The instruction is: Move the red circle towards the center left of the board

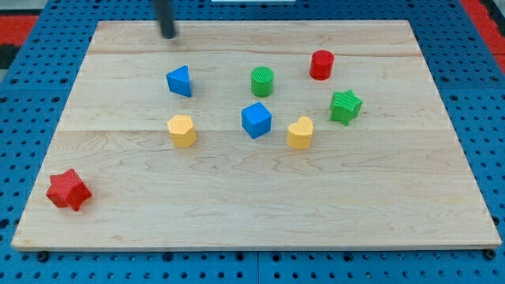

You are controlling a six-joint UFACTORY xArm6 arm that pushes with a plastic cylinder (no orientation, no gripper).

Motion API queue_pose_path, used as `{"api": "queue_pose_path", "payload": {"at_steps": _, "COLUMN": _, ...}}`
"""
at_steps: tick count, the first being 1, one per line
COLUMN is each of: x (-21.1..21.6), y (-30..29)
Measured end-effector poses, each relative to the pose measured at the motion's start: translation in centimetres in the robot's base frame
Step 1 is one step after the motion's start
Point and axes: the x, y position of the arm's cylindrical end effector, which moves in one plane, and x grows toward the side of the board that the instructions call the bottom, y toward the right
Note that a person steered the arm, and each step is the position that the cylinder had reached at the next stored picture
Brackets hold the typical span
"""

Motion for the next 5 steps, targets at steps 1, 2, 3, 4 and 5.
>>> {"api": "queue_pose_path", "payload": {"at_steps": 1, "x": -0.3, "y": 12.3}}
{"api": "queue_pose_path", "payload": {"at_steps": 2, "x": -0.3, "y": 24.0}}
{"api": "queue_pose_path", "payload": {"at_steps": 3, "x": 1.8, "y": 27.3}}
{"api": "queue_pose_path", "payload": {"at_steps": 4, "x": 5.2, "y": 27.3}}
{"api": "queue_pose_path", "payload": {"at_steps": 5, "x": 7.9, "y": 27.3}}
